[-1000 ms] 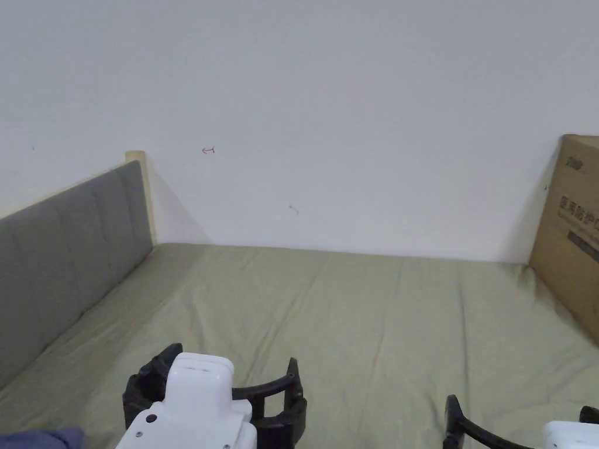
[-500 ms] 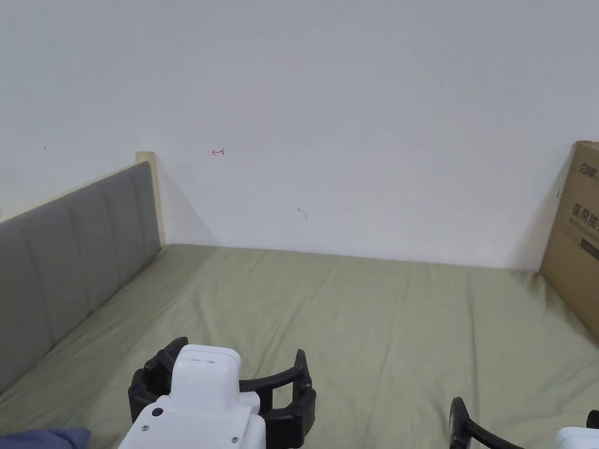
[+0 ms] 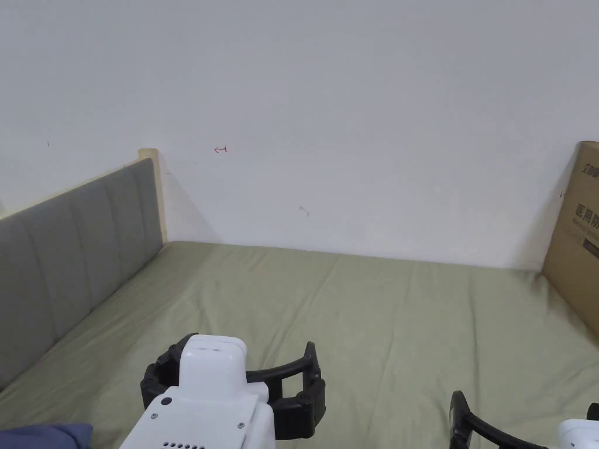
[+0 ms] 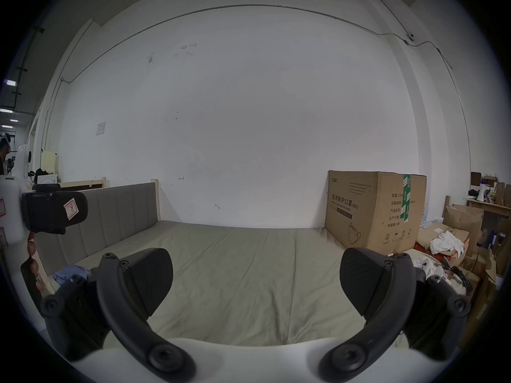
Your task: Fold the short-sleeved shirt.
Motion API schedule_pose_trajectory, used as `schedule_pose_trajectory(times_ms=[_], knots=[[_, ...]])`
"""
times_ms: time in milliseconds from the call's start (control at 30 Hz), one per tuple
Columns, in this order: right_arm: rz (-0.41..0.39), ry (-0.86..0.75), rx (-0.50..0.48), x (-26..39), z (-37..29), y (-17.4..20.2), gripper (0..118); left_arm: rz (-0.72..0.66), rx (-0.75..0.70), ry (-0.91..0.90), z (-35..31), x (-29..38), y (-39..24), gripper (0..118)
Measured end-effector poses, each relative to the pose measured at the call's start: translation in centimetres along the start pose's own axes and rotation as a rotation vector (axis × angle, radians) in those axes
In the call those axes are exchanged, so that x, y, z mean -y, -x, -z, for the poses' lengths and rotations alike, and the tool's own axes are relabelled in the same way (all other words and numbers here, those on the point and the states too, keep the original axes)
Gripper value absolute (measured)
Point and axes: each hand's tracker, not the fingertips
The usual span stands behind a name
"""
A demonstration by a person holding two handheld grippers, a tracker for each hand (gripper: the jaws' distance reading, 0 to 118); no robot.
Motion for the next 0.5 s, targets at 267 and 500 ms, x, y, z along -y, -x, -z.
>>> schedule_pose_trajectory(times_ms=[267, 500], knots=[[-0.006, -0.013, -0.006, -0.34, -0.11, 0.17, 118, -0.008, 0.004, 0.012, 0.05, -0.05, 0.19, 118], [0.012, 0.005, -0.017, -0.32, 0.04, 0.15, 118, 0.012, 0.005, 0.011, 0.09, -0.20, 0.02, 118]])
